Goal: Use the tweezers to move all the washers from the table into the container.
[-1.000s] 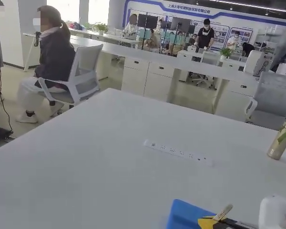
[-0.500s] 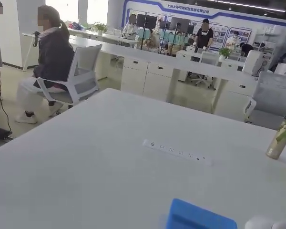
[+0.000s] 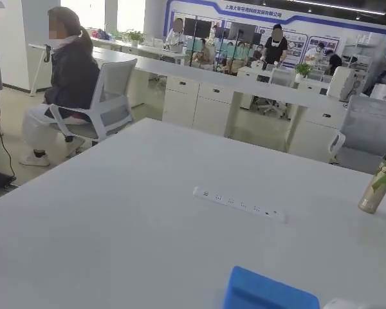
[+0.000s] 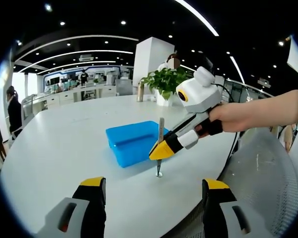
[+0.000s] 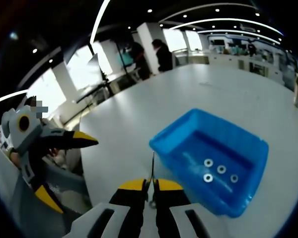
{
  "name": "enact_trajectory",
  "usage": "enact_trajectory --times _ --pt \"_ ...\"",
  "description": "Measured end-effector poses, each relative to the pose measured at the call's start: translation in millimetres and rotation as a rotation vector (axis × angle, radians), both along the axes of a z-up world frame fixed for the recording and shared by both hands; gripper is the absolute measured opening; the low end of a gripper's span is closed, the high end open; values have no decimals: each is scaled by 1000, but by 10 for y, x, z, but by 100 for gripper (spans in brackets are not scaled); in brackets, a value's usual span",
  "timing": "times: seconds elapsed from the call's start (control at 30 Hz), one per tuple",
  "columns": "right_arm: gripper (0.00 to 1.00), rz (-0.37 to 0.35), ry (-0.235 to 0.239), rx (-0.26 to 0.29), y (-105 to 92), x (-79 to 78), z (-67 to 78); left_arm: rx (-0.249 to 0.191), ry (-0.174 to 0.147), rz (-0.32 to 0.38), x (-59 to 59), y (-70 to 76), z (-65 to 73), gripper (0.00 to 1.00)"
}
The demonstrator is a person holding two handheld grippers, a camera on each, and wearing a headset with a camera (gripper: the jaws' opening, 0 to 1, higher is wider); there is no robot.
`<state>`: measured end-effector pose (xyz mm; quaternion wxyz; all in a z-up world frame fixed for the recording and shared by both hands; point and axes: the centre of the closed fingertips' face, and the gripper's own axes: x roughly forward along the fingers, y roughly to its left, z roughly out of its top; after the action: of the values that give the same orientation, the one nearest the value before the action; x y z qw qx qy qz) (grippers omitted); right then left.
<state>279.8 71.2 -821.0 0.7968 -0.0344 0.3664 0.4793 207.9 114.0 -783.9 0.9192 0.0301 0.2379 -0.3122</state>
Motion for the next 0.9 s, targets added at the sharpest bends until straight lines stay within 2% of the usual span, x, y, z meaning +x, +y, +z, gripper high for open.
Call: enact_trajectory --times 0.53,0.9 --pt "4 6 -5 -15 14 -104 -6 6 -10 16 17 10 10 97" --pt "4 -1 -18 -8 36 -113 22 14 -7 20 18 19 -1 97"
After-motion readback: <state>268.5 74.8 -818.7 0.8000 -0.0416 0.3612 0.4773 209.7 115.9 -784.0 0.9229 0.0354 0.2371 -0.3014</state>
